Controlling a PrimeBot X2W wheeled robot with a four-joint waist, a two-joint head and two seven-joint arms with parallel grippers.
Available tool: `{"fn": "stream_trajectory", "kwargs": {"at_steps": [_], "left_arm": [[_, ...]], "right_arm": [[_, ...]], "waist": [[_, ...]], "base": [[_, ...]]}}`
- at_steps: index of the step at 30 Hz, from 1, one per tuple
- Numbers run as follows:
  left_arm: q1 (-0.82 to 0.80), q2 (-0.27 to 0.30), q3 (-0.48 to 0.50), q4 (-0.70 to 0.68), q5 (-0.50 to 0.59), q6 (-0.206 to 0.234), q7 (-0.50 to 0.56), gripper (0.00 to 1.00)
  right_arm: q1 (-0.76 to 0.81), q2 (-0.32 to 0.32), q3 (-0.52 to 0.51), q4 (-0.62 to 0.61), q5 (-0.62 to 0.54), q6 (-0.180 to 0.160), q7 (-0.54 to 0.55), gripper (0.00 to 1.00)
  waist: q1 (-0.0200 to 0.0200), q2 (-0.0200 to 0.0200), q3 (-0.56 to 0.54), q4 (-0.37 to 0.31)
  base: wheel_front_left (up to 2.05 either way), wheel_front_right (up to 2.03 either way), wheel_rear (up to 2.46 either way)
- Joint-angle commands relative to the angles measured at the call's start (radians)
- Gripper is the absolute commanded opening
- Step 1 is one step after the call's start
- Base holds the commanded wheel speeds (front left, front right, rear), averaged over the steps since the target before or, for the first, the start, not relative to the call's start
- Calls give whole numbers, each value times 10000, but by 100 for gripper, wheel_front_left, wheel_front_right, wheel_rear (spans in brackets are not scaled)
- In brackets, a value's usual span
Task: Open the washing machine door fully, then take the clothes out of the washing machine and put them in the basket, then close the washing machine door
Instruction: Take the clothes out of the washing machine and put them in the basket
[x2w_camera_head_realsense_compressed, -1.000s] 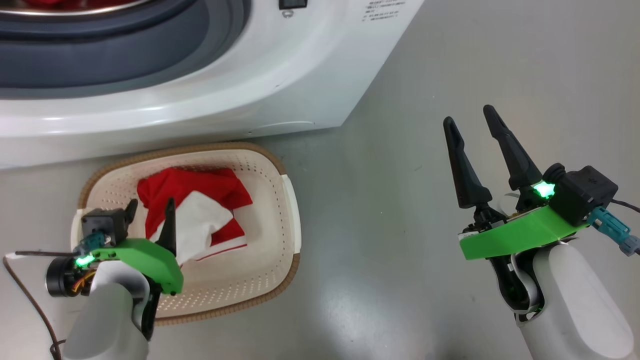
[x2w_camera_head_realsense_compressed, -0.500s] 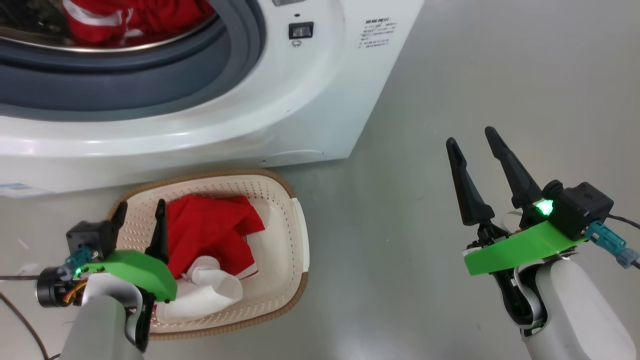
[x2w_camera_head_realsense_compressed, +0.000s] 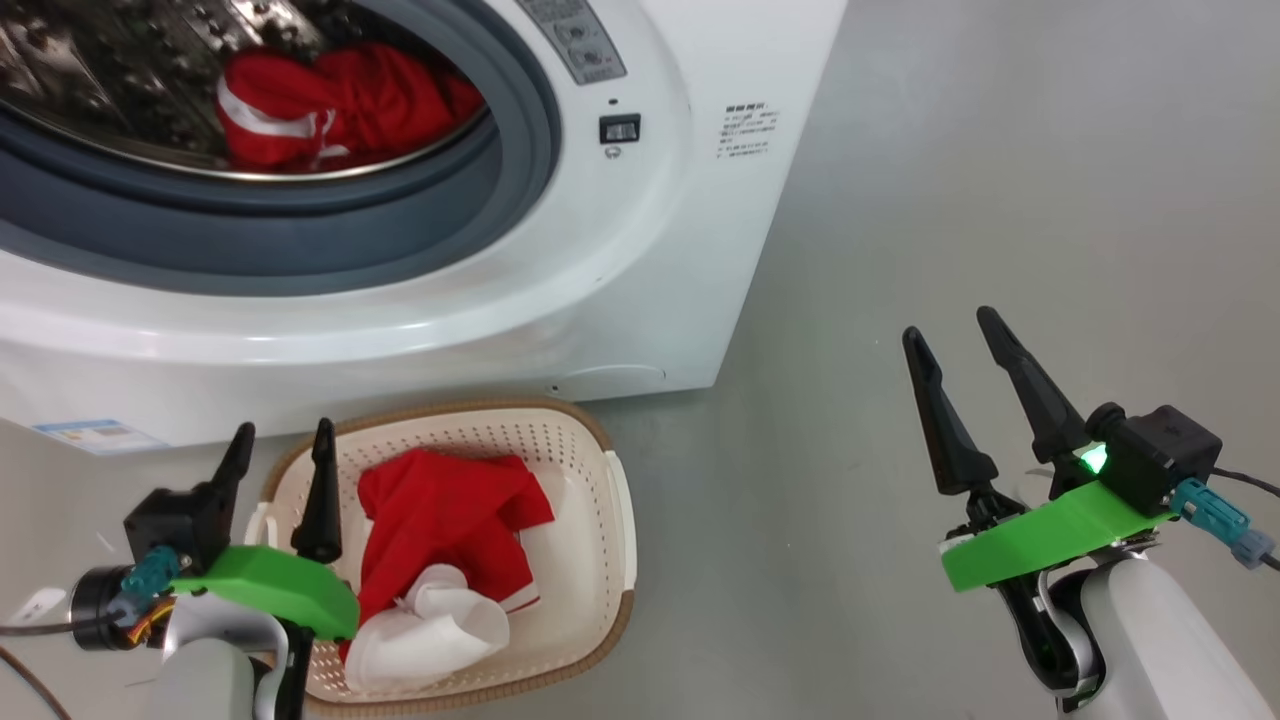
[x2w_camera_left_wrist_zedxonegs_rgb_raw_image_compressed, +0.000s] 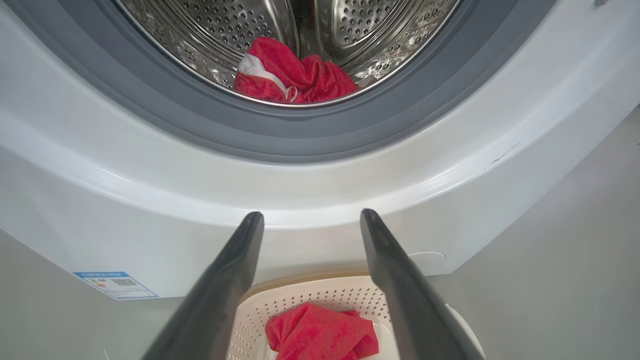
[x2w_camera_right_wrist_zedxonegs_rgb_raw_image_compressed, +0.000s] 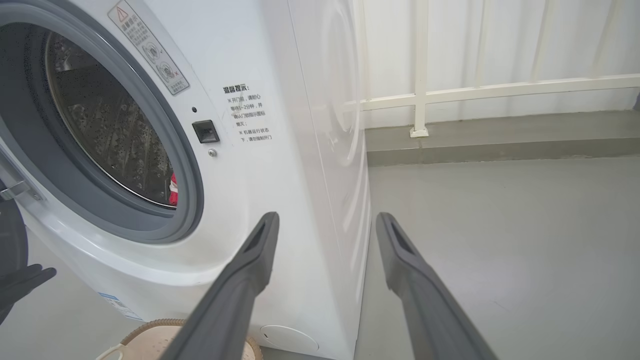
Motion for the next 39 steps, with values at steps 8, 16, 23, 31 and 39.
{"fn": "stream_trajectory", "kwargs": {"at_steps": [8, 16, 23, 31, 39], "left_arm": [[1018, 136, 331, -1738, 128, -55, -51, 100], [2064, 79, 442, -3203, 241, -55, -51, 100], [2786, 15, 655, -4047, 291, -55, -51, 100], [3914, -86, 1194, -5056, 209, 14, -51, 100], [4513, -124, 1303, -5735, 122, 137, -51, 100]], "right_arm": [[684, -188, 248, -143, 126, 63, -63, 100], [1205, -300, 158, -162, 193, 63, -63, 100], [1592, -391, 109, -214, 208, 63, -63, 100], [1947, -404, -14, -269, 217, 63, -63, 100], [2093, -287, -146, -339, 208, 63, -63, 100]], "waist": [[0, 0, -980, 141], [0, 0, -1557, 196], [0, 0, -1911, 214], [0, 0, -2172, 105], [0, 0, -2146, 78]], "base": [[0, 0, 0], [0, 0, 0], [0, 0, 0], [0, 0, 0], [0, 0, 0]]}}
